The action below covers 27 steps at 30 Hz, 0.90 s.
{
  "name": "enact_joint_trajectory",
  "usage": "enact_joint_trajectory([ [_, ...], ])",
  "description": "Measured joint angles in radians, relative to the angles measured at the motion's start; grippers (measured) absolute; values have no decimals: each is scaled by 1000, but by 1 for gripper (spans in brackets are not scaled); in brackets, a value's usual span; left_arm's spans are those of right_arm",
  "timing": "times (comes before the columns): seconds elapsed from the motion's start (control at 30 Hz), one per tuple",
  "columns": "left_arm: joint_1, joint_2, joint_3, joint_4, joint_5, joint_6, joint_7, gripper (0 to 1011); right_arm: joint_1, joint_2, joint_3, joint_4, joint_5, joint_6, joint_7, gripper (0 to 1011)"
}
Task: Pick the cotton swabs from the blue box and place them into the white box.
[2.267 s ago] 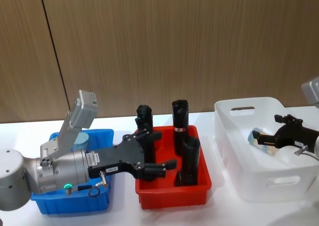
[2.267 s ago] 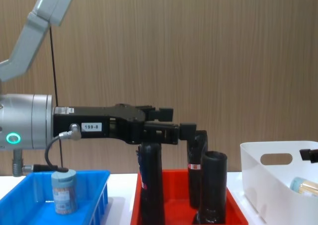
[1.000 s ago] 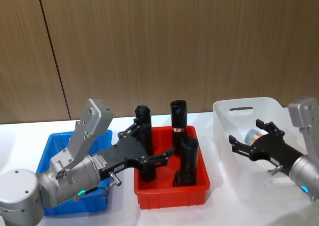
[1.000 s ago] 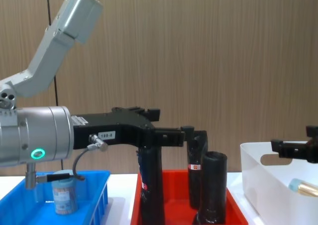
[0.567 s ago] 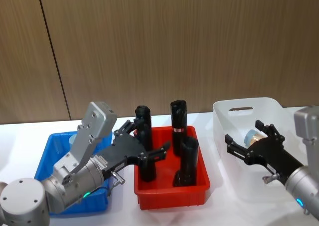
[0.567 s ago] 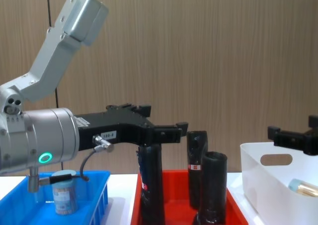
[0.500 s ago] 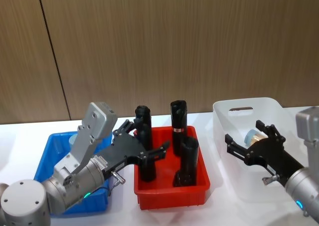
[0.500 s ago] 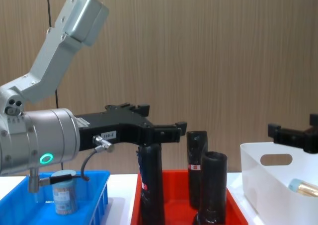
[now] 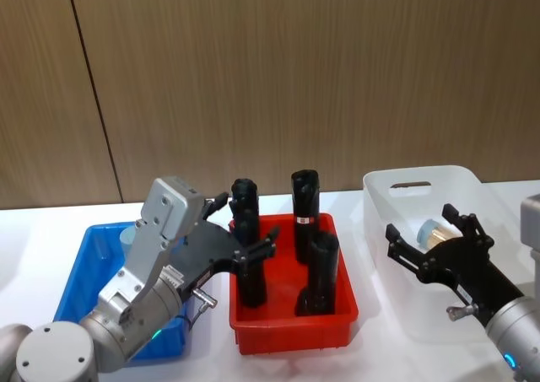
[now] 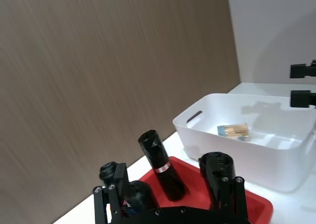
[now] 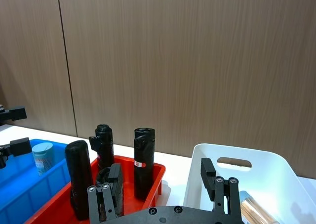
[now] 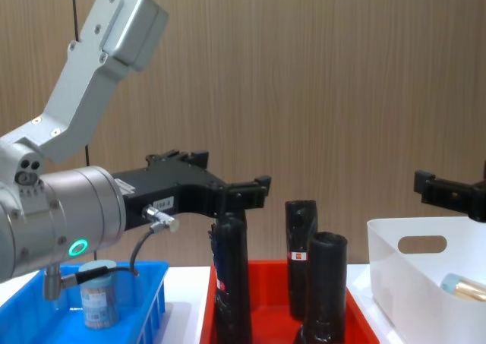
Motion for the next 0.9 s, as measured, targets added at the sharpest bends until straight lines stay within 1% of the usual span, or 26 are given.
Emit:
enact_joint_trajectory([
  [0.27, 26, -2, 11, -31, 21, -10, 109, 1004, -1, 0, 0, -1, 0, 0, 0, 1002],
  [0.53, 48, -4, 20, -57, 41, -18, 204, 1004, -1, 0, -1, -1, 0, 0, 0, 1002],
  [0.7, 57, -5, 24, -69, 49, -22, 243, 1004, -1, 0, -1, -1, 0, 0, 0, 1001],
  [0.9, 60, -5, 25, -72, 51, -22, 253, 1004, -1, 0, -1, -1, 0, 0, 0, 1002],
])
